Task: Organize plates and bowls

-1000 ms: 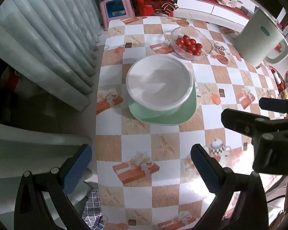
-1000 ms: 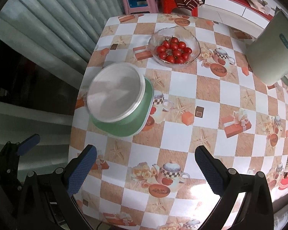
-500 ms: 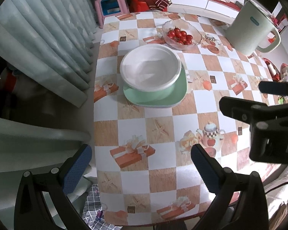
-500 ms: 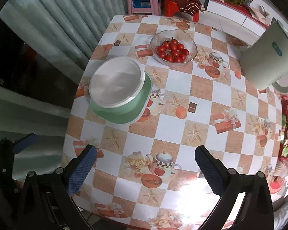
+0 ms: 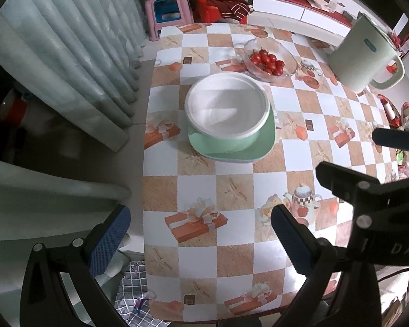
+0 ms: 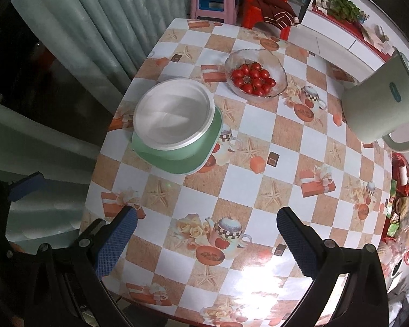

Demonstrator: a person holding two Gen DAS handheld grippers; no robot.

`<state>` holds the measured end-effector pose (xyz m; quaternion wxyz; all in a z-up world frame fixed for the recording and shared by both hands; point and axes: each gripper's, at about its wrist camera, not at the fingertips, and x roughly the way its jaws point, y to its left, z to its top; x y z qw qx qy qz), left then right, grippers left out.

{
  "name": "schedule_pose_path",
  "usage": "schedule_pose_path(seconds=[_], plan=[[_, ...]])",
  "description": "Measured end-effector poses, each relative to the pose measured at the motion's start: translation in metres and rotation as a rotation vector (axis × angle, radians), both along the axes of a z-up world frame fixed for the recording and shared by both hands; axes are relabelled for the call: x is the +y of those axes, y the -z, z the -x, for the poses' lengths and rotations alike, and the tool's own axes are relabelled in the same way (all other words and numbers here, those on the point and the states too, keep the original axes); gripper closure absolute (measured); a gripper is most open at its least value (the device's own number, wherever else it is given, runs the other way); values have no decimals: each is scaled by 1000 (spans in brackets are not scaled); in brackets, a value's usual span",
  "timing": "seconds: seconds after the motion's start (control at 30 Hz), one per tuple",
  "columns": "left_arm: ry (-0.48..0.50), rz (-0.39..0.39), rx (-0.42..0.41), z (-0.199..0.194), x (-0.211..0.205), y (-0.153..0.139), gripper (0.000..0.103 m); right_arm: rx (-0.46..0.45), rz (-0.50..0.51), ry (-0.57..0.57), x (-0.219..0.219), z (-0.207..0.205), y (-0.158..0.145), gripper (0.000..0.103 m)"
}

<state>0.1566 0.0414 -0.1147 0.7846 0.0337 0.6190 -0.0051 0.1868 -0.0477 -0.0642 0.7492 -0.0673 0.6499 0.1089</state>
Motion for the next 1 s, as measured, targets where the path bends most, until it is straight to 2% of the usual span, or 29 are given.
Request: schedule_pose_path(seconds=[1.0], plan=[[35, 18, -23, 0, -7, -9, 0, -8, 14, -5, -2, 5, -8, 0]])
